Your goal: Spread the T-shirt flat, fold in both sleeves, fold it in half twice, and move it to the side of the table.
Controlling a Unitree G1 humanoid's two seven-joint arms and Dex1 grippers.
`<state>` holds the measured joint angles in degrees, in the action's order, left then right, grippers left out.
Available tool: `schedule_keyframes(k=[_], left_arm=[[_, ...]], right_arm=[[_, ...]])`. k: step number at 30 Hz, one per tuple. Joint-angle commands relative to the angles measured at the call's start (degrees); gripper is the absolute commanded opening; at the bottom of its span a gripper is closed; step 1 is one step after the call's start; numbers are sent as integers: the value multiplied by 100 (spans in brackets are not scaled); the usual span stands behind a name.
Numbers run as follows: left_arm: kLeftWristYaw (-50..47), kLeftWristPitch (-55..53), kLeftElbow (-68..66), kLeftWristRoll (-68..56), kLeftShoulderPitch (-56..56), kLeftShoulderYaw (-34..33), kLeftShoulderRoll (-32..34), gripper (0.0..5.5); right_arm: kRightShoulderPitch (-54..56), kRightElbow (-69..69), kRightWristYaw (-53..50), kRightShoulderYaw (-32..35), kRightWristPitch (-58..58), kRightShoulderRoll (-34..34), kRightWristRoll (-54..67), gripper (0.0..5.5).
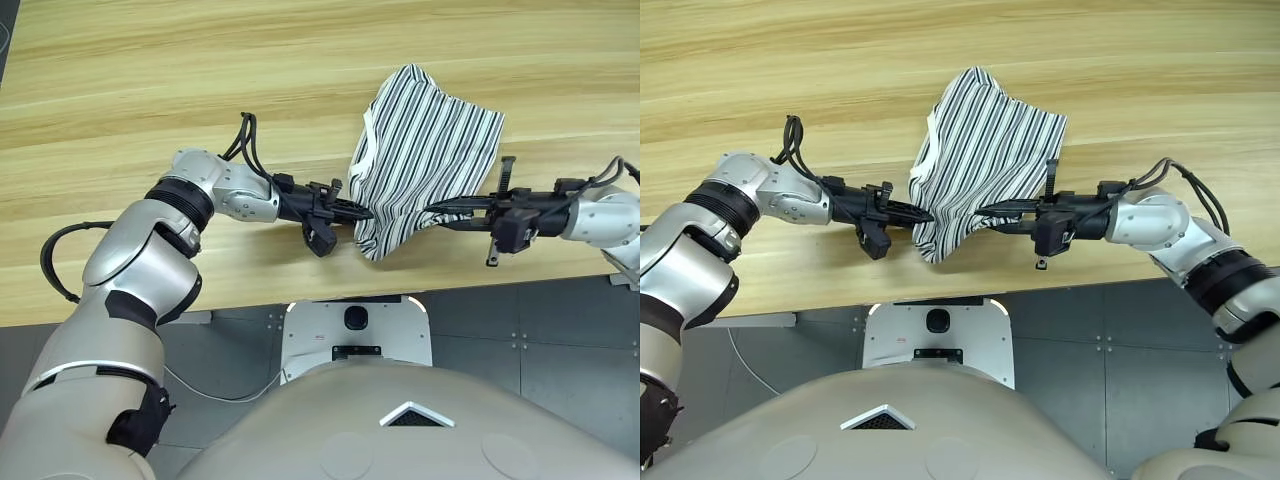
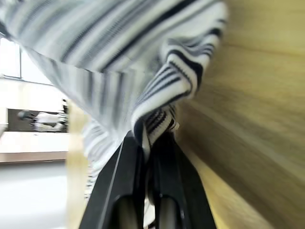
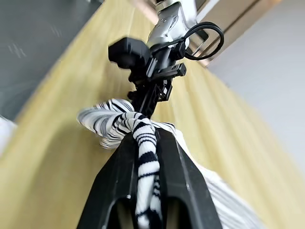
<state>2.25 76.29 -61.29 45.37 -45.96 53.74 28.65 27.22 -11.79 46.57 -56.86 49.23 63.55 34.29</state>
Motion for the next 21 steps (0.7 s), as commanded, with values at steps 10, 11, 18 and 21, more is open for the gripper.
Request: schedule_keyframes(k=[10, 11, 18, 21], left_arm=[[6560, -2996, 3032, -5913, 1702, -298, 1175, 10], [6786, -3403, 3379, -6262, 1776, -455, 1185, 10], [7437, -5184, 3697, -7475, 1616, -1927, 424, 10], [7646, -5733, 3171, -7622, 1472, -2465, 44, 10]], right_arm=[[-1054, 740, 2992, 1805, -2978, -221, 683, 21], [-1114, 740, 3101, 1929, -3136, -357, 691, 21], [-1624, 249, 3093, 3344, -3856, -1456, 1066, 21], [-1837, 148, 2920, 4031, -4215, -1881, 1349, 21]])
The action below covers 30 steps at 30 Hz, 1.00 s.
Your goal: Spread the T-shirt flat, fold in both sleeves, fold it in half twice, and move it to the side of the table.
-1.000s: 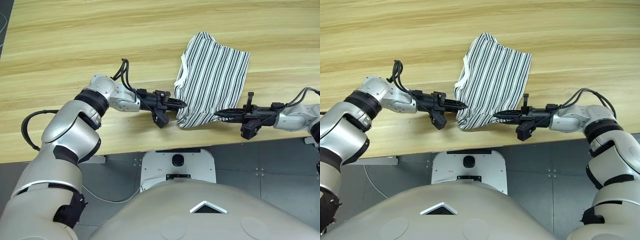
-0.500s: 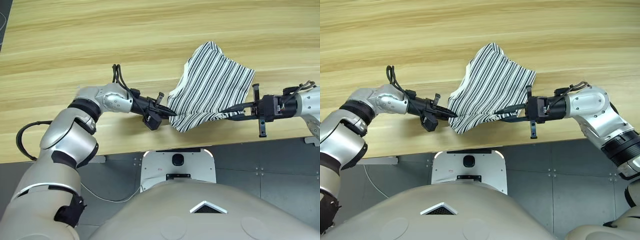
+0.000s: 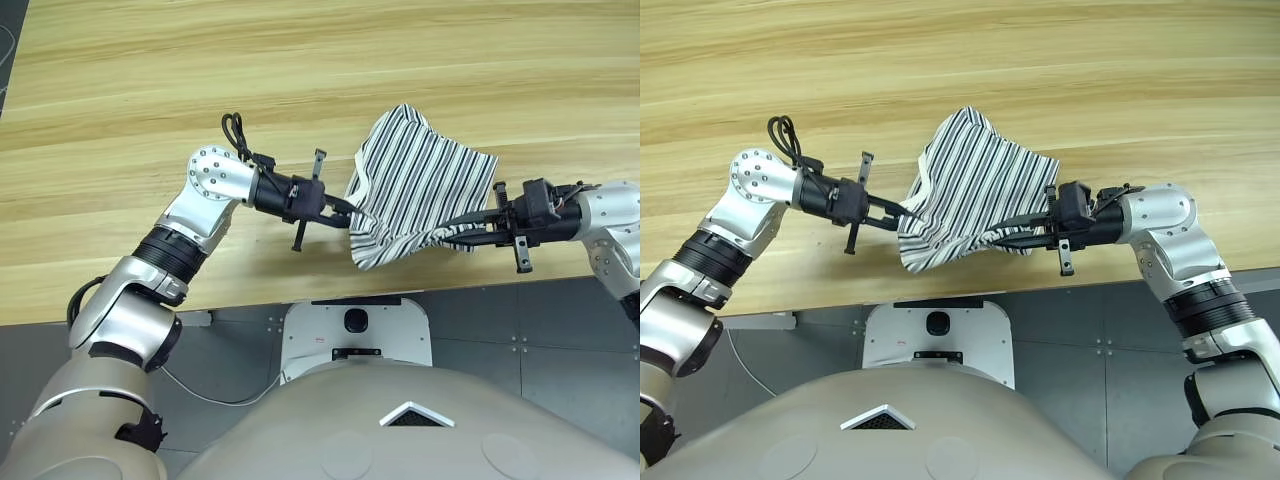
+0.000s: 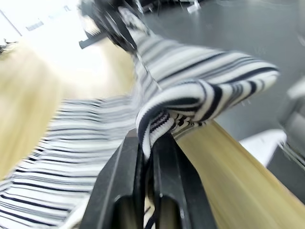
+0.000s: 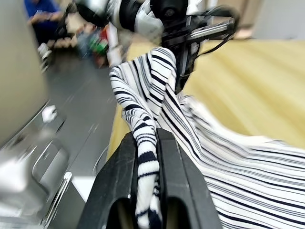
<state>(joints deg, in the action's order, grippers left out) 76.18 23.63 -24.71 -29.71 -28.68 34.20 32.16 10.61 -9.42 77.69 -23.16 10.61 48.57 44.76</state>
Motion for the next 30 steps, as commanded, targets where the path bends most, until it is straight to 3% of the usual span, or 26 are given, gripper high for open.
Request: schedule_keyframes(k=[1, 5, 11, 16, 26, 30], left_arm=[[289, -568, -751, -73, -323, -654, -435, 10], [172, -716, -2024, 324, -712, -1133, -1004, 10], [-1808, -379, -3993, 1716, -1501, -1416, -1864, 10], [-2707, -90, -4462, 2401, -1776, -1625, -2217, 10], [-3380, 128, -4721, 3116, -2093, -1994, -2608, 10], [-3805, -27, -4835, 3471, -2111, -1951, -2710, 89]], right_arm=[[-208, -135, -285, 850, -473, -519, 340, 21], [-240, -534, -786, 1329, -837, -1018, 39, 21], [-532, -985, -1513, 1604, -1116, -1511, -723, 21], [-710, -1038, -1840, 1876, -1283, -1822, -1004, 21], [-682, -1051, -2439, 2643, -1498, -2342, -1049, 21], [-582, -1082, -2783, 2774, -1681, -2547, -1132, 21]])
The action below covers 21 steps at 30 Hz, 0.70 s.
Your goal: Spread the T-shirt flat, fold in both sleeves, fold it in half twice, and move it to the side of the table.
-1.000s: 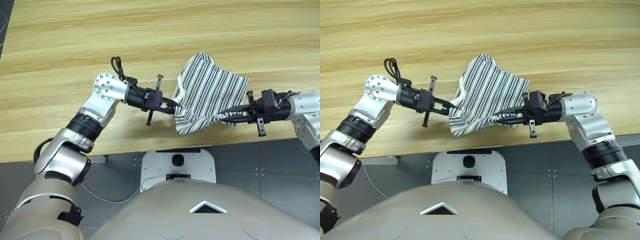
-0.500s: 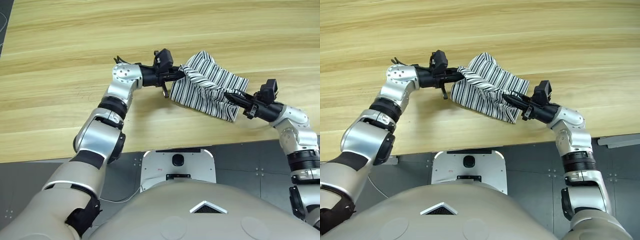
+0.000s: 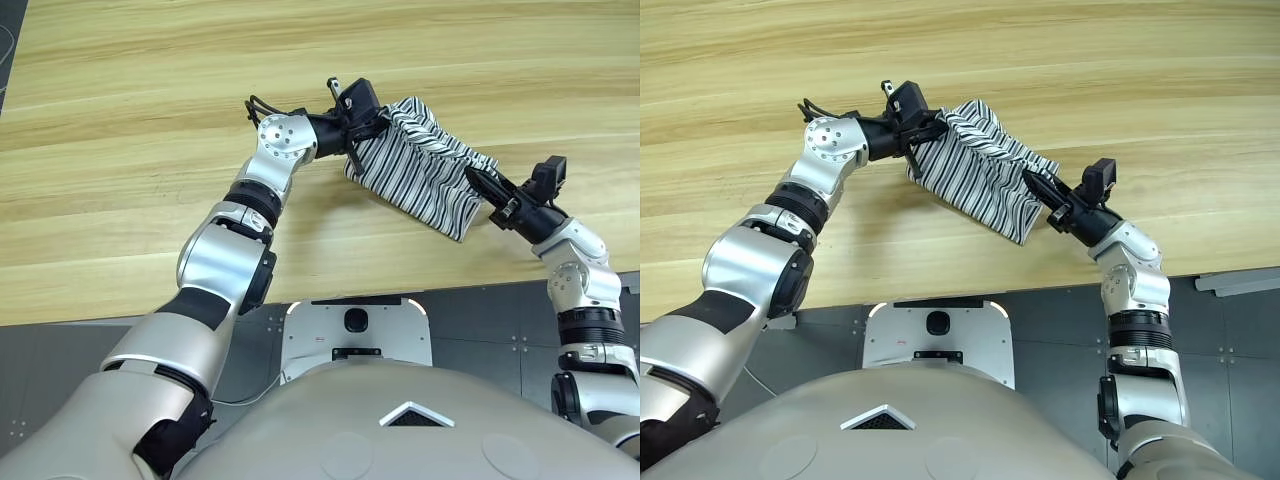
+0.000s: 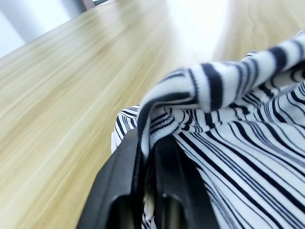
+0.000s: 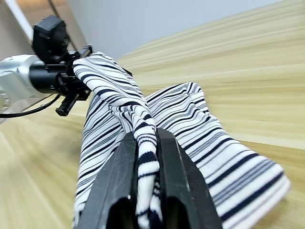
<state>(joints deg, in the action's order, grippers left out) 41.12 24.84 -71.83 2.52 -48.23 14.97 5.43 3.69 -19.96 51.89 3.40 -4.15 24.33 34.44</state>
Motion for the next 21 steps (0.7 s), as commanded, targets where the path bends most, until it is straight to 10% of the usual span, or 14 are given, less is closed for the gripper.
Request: schedule_keyframes(k=[1, 10, 16, 21], left_arm=[[-413, -193, -146, 319, -156, -30, -51, 106], [-822, -353, -201, 512, -229, -237, -45, 244], [-1309, -117, -149, 528, -292, -435, -74, 338], [-2129, 288, 0, 317, -360, -958, 267, 419]], right_arm=[[105, 6, -245, 132, -260, -157, -118, 58], [263, -6, -769, 306, -387, -393, -380, 216], [625, -520, -1497, 771, 1257, -631, -1048, 323], [981, -1266, -3750, 302, 3924, -248, -4007, 420]])
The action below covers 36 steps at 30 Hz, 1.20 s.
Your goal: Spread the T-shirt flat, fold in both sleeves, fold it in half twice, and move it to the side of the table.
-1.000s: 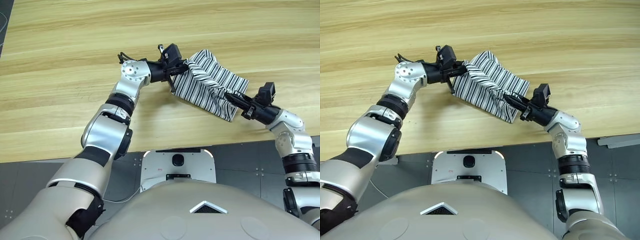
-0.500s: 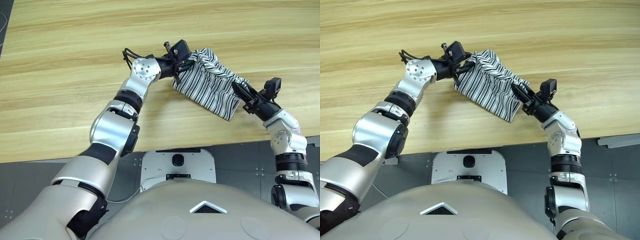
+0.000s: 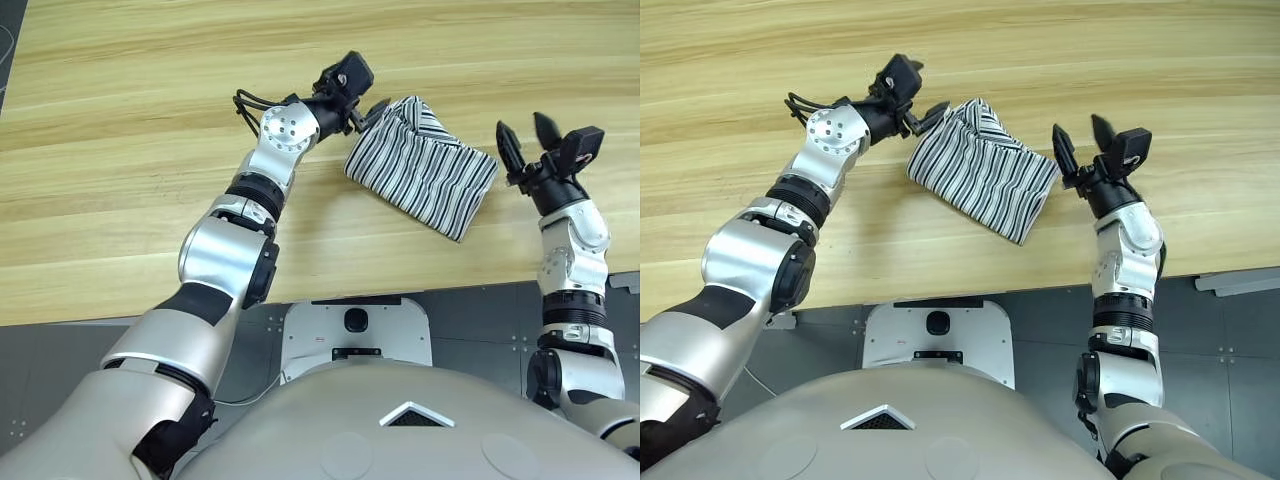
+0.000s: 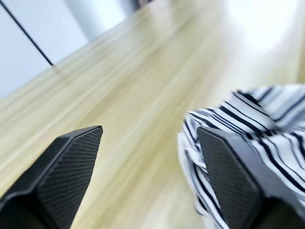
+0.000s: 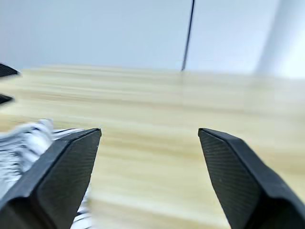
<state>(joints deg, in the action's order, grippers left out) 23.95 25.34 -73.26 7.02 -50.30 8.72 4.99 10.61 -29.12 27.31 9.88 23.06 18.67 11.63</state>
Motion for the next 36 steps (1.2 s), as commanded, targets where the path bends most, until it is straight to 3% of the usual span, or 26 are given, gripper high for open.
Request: schedule_keyframes(k=[1, 5, 8, 13, 22, 26, 36], left_arm=[[-523, 353, 208, -170, -115, -435, 404, 427], [-893, 963, 787, -785, 275, -1188, 634, 427], [-1035, 1469, 1602, -1200, 930, -1632, 718, 427], [-1001, 1499, 2829, -1609, 1769, -1929, 740, 427], [-1157, 1136, 3819, -1838, 2282, -2168, 708, 427], [-1214, 1084, 3922, -1838, 2292, -2252, 741, 427], [-1374, 1138, 4062, -1734, 2326, -2316, 715, 427]], right_arm=[[349, -386, -1532, -473, 1431, 370, -2130, 442], [483, -181, -1156, -1181, 2075, 331, -2491, 476], [618, -55, -131, -1697, 2024, 238, -1814, 476], [942, -258, 1626, -2017, 1531, 88, -499, 476], [1780, -1978, 3329, -1742, 552, -406, 293, 476], [2128, -2703, 2978, -1501, 420, -531, 129, 476], [2569, -4025, 906, -1689, -276, -239, -1302, 476]])
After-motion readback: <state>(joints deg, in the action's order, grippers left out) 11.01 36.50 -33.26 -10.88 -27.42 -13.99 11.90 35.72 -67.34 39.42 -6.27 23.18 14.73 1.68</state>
